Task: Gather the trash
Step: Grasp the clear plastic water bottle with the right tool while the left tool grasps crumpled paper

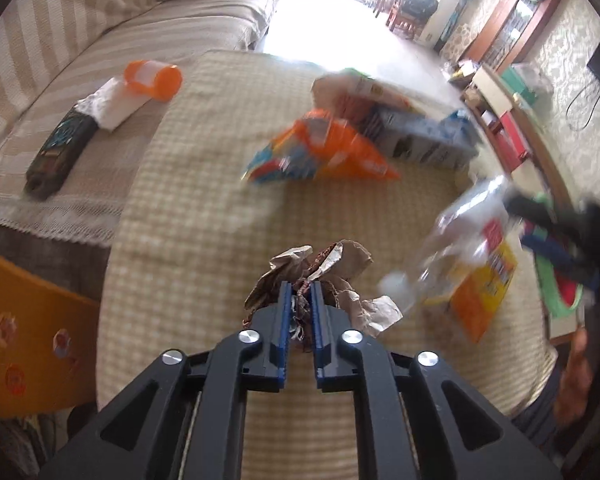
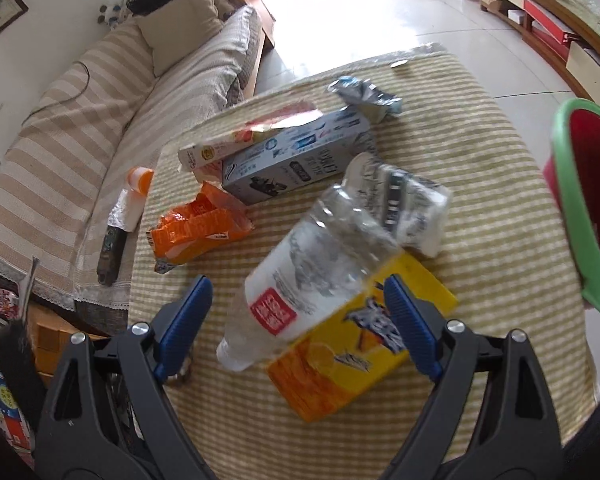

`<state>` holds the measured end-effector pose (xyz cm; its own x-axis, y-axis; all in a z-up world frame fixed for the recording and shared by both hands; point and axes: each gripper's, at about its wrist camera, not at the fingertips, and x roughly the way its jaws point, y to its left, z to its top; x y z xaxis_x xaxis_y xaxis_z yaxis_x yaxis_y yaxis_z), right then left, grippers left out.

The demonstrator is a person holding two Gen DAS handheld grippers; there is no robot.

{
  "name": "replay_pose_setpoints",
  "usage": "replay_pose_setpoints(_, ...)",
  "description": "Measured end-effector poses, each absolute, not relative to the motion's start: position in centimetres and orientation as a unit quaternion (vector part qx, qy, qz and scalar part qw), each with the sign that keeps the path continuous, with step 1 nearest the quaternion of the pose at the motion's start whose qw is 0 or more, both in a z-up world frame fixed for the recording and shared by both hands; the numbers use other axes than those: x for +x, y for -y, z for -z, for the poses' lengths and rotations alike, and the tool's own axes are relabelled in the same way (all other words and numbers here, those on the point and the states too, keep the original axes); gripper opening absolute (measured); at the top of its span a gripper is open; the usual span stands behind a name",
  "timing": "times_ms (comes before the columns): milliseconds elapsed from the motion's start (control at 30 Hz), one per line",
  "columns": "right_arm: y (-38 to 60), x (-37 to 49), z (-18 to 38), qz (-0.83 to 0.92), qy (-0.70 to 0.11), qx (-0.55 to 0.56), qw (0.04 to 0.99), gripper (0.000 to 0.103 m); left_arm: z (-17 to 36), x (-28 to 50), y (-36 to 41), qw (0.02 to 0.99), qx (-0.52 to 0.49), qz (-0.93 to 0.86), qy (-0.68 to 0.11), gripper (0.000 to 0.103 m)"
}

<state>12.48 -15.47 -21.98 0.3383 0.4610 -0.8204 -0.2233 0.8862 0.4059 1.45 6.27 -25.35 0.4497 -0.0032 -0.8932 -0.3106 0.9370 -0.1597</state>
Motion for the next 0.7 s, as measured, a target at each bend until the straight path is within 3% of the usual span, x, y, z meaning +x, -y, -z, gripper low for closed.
replay_pose_setpoints(133, 12.6, 13.5, 23.7, -0.218, -0.558, 0.098, 0.795, 0.086, 26.0, 0.2, -7.0, 0.835, -0.149, -0.096, -0.52, 0.027)
replay_pose_setpoints(233, 11.0, 13.6, 24.4, -0.225, -0.566, 0.072, 0.79, 0.086, 26.1, -0.6, -7.6, 0.839, -0.151, -0.097, -0.515, 0.043)
replay_pose_setpoints(300, 10.5, 13.9, 25.1, -0.225, -0.575, 0.074, 0.784, 0.086, 26.1, -0.6, -7.6, 0.842, -0.146, -0.093, -0.511, 0.061)
replay_pose_setpoints(400, 10.5, 14.4, 26.2, -0.216, -0.588, 0.09, 0.775, 0.082, 26.3, -0.2, -7.2, 0.845, -0.138, -0.085, -0.51, 0.067)
replay_pose_setpoints(467, 10.5, 14.6, 26.4, -0.215, -0.593, 0.094, 0.771, 0.055, 26.3, 0.0, -6.9, 0.845, -0.13, -0.082, -0.512, 0.07)
replay_pose_setpoints(567, 11.1, 14.1, 25.6, -0.226, -0.584, 0.102, 0.773, 0.054, 26.2, 0.0, -6.6, 0.847, -0.124, -0.082, -0.511, 0.076)
replay_pose_setpoints(700, 12.6, 12.7, 23.1, -0.247, -0.553, 0.11, 0.788, 0.053, 26.8, 0.2, -6.6, 0.843, -0.122, -0.081, -0.518, 0.077)
